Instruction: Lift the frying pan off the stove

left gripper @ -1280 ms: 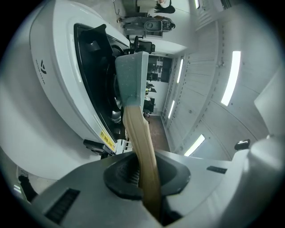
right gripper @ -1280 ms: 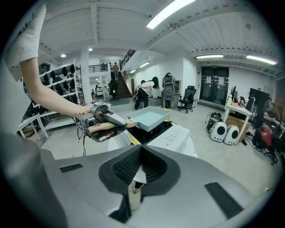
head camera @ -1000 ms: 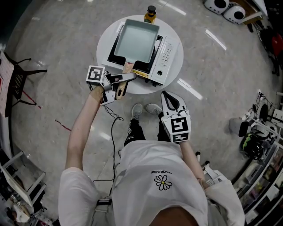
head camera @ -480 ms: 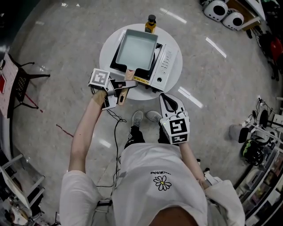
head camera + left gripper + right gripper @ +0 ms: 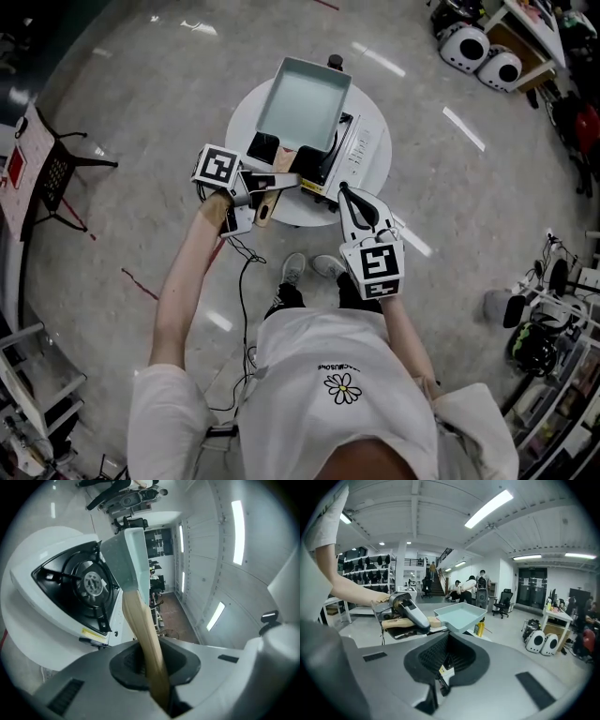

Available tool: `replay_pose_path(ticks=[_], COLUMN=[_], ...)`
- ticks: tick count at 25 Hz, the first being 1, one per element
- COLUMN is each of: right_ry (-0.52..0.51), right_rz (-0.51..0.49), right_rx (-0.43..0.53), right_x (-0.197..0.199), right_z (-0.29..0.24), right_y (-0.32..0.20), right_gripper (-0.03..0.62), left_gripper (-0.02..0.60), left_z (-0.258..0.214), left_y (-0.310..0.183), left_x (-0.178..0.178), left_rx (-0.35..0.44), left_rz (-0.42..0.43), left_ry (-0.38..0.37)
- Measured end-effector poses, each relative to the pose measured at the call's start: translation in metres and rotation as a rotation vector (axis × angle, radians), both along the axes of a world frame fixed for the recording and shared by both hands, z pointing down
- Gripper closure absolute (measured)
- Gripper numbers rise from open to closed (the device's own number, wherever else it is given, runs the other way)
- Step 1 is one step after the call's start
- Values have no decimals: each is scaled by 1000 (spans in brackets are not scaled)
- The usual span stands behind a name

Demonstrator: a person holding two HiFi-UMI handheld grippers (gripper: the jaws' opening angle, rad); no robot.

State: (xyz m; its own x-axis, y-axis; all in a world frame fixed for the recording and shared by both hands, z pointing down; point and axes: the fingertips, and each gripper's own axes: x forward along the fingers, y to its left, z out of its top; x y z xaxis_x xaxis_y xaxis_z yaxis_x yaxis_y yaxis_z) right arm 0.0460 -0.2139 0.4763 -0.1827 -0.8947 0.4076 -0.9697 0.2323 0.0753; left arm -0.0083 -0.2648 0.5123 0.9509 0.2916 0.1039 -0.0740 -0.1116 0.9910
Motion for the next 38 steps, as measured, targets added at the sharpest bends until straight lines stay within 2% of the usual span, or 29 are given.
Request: replay_pose_path(ticks=[8, 18, 20, 22, 26, 30, 35, 38], right_ry=[16, 15, -3, -34, -70, -59, -84, -76], right_rz=[-63, -140, -144, -145, -142, -148, -133, -136], right_rx=[194, 442, 475, 497, 552, 590, 613, 614], right_x=[-2, -33, -36, -38, -41, -46, -46, -48], right_z=[-74, -167, -180, -192, -216, -236, -245, -242], right_y=[-39, -51, -48, -48, -48, -43, -31, -25], right_gripper=[591, 591, 591, 591, 591, 591, 591, 591], left_gripper=[538, 528, 526, 528, 529, 528, 526, 528], left_z=[-103, -198, -213, -228, -251, -272, -288, -293], left_y=[-16, -6, -2, 4, 16, 31, 50, 61], left_x=[13, -10, -15, -19, -22, -26, -32, -37], left_rx=[191, 515, 626, 700, 781, 818, 853, 847], left_rz=[-72, -162, -161, -165, -188, -203, -212, -222], left_ry=[124, 174, 181, 202, 211, 240, 267, 307])
